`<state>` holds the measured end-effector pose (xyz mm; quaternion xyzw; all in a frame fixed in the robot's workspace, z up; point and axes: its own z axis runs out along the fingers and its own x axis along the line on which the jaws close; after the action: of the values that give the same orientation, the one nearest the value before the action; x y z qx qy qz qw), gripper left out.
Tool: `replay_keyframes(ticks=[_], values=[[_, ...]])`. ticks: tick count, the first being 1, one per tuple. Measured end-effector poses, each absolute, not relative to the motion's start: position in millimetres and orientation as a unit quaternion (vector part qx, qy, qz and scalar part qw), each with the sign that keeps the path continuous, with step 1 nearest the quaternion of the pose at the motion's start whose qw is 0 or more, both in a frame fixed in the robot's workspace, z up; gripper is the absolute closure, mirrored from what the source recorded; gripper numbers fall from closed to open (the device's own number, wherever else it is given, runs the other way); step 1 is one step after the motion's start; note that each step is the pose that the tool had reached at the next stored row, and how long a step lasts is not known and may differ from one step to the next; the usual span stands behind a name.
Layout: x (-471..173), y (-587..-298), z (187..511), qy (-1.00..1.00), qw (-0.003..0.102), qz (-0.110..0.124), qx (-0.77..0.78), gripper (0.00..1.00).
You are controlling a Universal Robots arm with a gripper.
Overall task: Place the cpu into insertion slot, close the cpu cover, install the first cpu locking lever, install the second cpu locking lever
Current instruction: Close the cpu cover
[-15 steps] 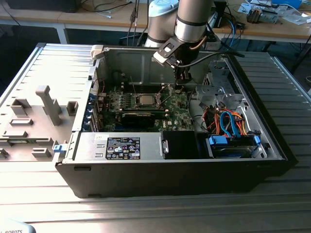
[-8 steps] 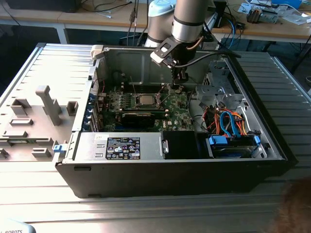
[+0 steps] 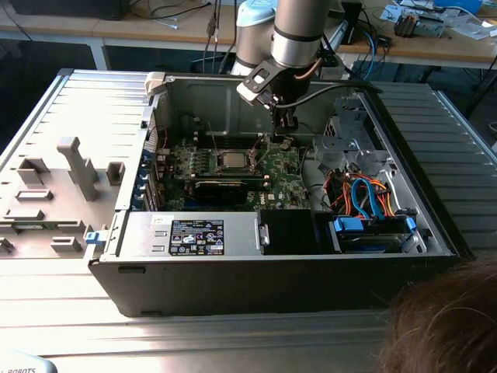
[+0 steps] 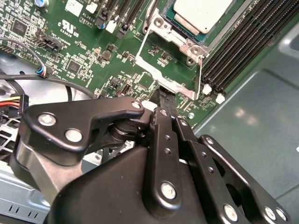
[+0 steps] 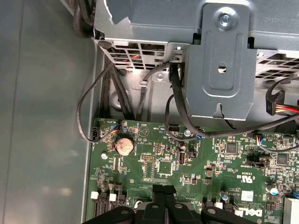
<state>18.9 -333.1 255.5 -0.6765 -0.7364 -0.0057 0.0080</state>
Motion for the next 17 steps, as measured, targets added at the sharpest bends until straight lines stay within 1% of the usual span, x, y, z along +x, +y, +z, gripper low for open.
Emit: replay_keyframes(ticks=[17], values=[[2,-333,255,-0.737,0.008,-0.006,-0.676,0.89]])
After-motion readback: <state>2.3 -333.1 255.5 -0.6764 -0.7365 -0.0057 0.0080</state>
